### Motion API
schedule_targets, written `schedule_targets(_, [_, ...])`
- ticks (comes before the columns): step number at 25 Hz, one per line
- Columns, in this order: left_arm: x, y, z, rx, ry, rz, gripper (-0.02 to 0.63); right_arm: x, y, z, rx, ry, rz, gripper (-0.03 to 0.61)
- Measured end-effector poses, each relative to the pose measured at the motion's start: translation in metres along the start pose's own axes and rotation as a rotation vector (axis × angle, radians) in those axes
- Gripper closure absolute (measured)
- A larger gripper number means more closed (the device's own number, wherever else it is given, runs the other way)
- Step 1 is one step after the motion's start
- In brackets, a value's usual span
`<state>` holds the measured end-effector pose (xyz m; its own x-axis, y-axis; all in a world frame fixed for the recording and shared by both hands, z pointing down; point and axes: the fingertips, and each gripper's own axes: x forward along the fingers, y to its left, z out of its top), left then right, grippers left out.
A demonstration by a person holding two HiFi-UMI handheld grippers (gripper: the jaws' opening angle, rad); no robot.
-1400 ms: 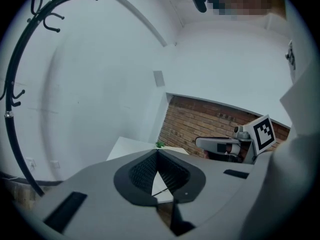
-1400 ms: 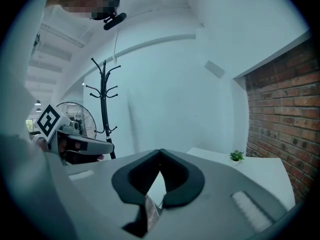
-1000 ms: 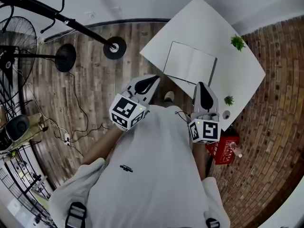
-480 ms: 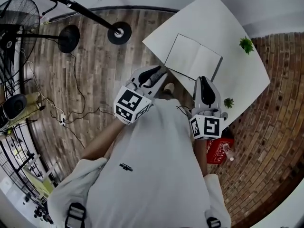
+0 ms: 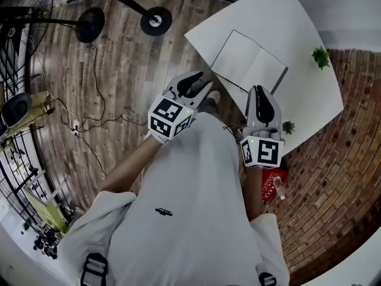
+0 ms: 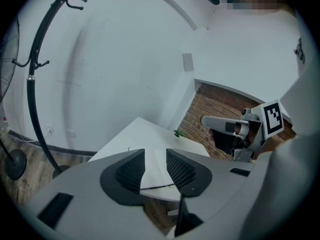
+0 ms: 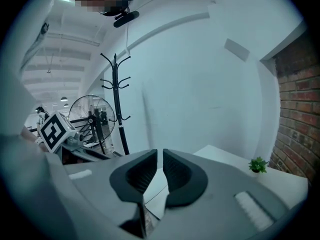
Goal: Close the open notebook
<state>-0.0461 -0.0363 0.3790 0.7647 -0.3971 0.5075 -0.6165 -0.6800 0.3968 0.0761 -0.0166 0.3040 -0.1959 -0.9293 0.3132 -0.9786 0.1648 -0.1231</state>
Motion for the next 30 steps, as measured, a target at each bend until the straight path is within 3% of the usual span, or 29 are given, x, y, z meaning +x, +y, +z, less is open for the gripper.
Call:
schedule_targets(8, [0.026, 0.015, -0.029, -0.104, 0.026, 0.047, 0.494, 0.018, -0.007, -0.013, -0.031, 0.032, 0.043, 0.535])
schedule_targets(24, [0.067, 0.048, -0.086, -0.19, 0.11, 0.111, 0.494, 0.04, -0.005, -0.051, -0.052, 0.116, 0.101, 0.534])
schedule_targets(30, [0.081, 0.062, -0.103, -0.225, 0.134, 0.126, 0.494, 0.05, -0.016, -0.068, -0.053, 0.148, 0.097, 0.499])
